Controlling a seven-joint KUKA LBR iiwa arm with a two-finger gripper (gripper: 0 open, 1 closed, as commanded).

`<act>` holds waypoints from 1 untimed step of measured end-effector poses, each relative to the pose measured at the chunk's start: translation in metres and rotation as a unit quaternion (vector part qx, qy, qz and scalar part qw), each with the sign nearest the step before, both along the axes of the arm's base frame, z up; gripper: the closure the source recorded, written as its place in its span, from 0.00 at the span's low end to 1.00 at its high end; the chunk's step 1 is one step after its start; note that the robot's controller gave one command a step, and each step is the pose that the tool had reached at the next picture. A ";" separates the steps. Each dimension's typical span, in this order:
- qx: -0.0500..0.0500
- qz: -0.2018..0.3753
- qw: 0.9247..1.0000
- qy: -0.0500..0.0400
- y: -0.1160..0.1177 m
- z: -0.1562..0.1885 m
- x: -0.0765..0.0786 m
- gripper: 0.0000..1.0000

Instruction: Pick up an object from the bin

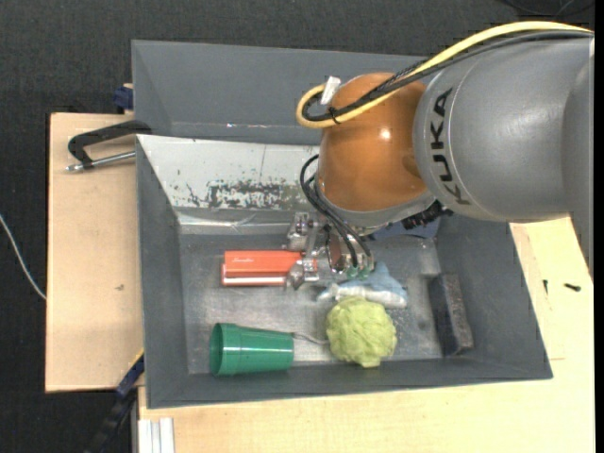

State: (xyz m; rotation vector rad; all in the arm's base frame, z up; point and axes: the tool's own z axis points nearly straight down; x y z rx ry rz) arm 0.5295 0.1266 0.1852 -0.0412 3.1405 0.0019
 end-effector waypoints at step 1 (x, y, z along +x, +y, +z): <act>0.000 0.000 1.000 0.000 0.000 0.000 0.000 1.00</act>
Offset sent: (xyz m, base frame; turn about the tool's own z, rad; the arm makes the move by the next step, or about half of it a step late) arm -0.0081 0.0057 0.0629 0.0295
